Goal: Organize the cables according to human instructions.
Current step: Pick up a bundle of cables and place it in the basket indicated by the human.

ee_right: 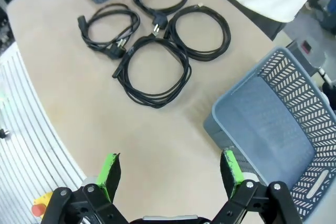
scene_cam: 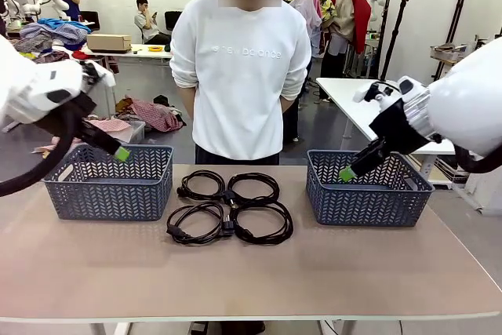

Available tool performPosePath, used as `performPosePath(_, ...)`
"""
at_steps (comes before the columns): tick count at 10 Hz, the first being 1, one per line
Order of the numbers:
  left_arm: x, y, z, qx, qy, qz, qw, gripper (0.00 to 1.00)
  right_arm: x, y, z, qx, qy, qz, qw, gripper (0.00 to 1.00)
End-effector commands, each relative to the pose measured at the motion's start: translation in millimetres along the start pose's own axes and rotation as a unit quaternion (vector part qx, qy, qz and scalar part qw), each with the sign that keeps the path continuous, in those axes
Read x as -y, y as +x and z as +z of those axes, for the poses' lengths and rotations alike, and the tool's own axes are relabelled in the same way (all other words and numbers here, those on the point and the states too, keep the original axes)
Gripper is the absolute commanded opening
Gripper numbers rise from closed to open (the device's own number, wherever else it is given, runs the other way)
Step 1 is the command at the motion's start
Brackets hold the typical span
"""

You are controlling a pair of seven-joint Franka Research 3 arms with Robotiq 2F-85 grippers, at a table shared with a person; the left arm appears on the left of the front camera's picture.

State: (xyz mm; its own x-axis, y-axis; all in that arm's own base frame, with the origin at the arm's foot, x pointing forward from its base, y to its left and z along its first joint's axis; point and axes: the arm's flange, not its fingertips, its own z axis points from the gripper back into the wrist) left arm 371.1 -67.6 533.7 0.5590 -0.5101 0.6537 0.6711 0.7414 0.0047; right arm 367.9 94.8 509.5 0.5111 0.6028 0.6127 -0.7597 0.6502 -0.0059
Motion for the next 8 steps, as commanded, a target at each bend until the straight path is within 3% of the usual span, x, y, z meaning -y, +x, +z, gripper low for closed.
performPosePath(1,-18.1,-8.4,18.8,0.003,-0.076,-0.024,0.997,1.0,11.1,-1.9,4.1,0.026,0.042,0.003,0.999,1.0)
performPosePath(4,-33.6,-18.4,36.7,0.011,-0.083,-0.026,0.996,1.0,23.4,-7.1,10.8,0.058,0.094,0.001,0.994,1.0)
performPosePath(7,-49.9,-22.6,44.2,0.01,-0.056,0.005,0.998,1.0,26.3,-6.2,11.7,0.062,0.097,-0.006,0.993,1.0)
performPosePath(8,-40.5,-24.3,43.7,0.008,-0.07,-0.012,0.997,1.0,18.4,-8.1,14.6,0.056,0.084,-0.01,0.995,1.0)
